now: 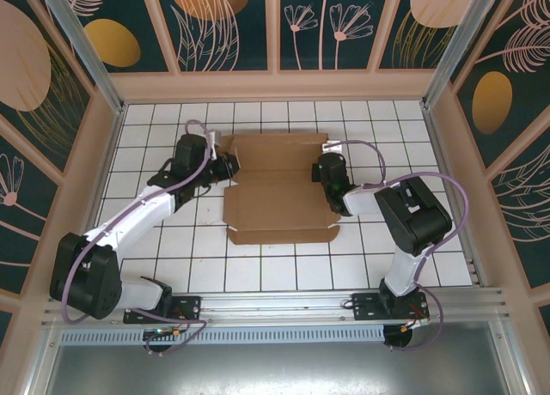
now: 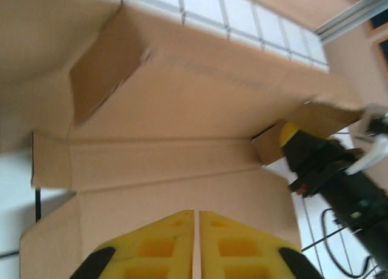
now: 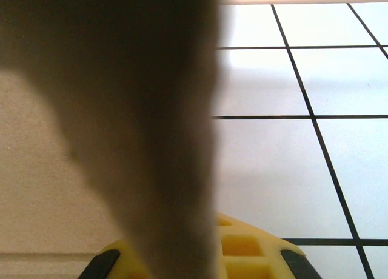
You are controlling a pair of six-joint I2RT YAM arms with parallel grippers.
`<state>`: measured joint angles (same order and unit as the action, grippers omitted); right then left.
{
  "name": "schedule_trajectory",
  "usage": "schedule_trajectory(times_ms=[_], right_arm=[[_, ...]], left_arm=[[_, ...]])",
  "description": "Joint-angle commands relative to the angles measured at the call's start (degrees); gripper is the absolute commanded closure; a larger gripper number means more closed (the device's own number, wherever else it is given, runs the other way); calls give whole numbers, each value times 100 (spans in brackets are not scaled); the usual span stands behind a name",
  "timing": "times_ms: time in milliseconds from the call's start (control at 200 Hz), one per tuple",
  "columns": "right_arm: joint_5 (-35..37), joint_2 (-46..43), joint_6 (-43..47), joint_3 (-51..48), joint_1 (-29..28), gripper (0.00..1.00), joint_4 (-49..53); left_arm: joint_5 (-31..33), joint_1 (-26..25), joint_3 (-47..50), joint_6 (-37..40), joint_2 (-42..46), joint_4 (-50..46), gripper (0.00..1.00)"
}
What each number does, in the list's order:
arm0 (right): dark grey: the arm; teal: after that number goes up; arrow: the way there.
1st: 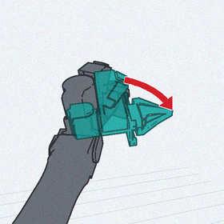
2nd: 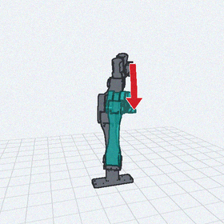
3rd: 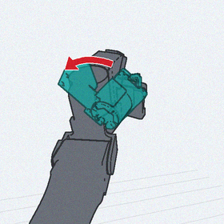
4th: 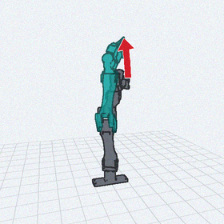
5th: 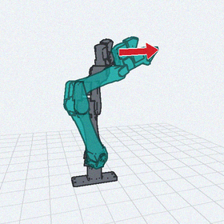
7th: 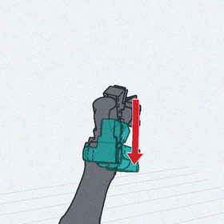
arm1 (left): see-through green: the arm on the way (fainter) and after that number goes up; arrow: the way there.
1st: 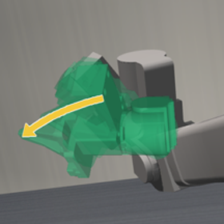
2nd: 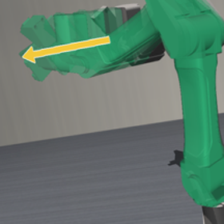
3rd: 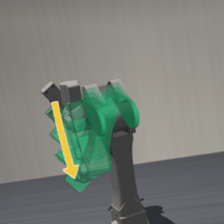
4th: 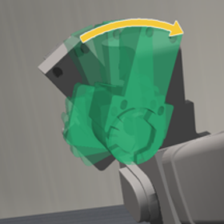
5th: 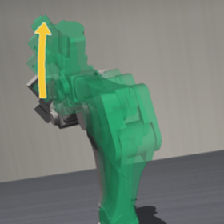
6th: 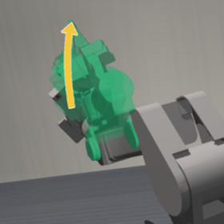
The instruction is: Fold the paper box
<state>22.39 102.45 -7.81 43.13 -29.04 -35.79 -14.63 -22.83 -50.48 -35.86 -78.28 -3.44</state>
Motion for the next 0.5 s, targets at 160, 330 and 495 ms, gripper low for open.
schedule_trajectory(times_ms=[160, 330, 495], right_arm=[[-183, -58, -119, 71, 39, 100, 507], [-226, -42, -126, 63, 16, 100, 526], [-245, -50, -137, 71, 3, 100, 526]], left_arm=[[756, 59, 66, -278, -992, 187, 90], [1302, 100, -361, -345, -1562, 123, 76], [1680, 232, -433, -374, -1765, 32, 65]])
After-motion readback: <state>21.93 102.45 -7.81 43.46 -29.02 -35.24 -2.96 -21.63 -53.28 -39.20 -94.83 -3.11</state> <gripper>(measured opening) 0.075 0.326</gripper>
